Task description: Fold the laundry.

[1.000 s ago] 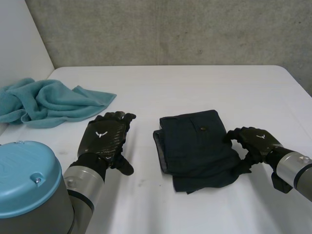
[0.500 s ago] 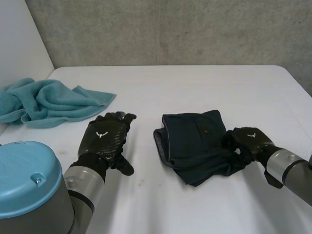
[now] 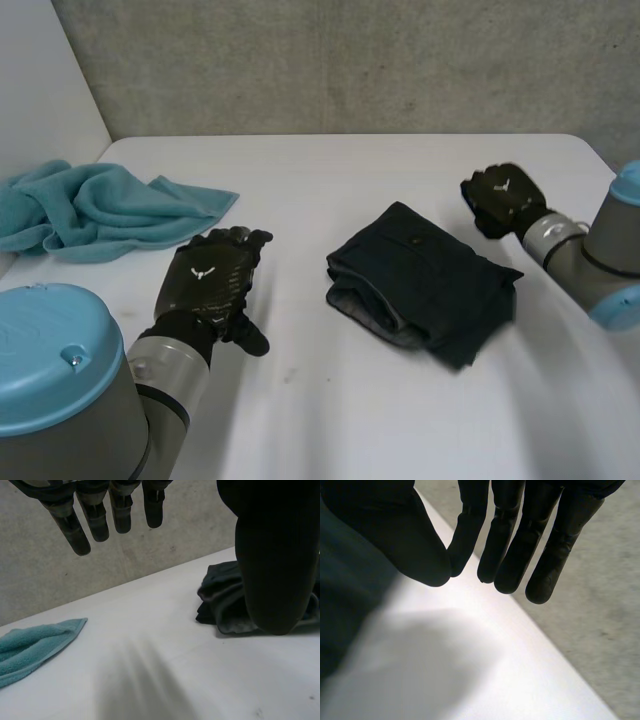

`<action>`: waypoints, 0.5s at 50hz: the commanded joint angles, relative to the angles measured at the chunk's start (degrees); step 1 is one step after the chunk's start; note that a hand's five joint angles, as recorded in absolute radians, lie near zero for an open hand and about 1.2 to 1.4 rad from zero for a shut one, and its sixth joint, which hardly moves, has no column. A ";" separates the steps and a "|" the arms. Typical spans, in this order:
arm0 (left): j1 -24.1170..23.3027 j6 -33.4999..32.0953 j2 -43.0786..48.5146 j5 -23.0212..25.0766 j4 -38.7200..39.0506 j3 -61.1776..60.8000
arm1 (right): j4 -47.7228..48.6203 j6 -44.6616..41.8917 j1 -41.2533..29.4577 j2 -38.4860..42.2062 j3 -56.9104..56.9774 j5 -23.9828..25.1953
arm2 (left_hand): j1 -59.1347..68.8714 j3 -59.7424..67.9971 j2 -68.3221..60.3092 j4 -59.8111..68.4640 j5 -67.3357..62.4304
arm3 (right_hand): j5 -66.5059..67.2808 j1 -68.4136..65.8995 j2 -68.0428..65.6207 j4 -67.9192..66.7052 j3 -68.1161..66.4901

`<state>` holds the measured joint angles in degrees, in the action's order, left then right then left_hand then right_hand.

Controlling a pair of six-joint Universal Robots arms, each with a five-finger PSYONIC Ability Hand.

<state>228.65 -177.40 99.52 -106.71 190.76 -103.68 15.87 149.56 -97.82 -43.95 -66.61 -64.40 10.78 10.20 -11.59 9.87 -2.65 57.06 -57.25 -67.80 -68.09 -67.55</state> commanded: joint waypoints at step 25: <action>1.36 -0.05 0.77 0.37 0.22 0.41 | -22.01 8.46 10.72 -4.29 5.89 14.20 | -0.73 -0.15 1.54 0.18 2.60 | -43.69 33.88 44.43 44.72 44.19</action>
<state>230.01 -177.44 100.40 -106.42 190.95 -103.26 -2.74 156.29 -89.87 -38.13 -48.83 -62.05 10.78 10.20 -11.59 9.87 -2.65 13.31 -20.73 -23.74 -23.39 -23.58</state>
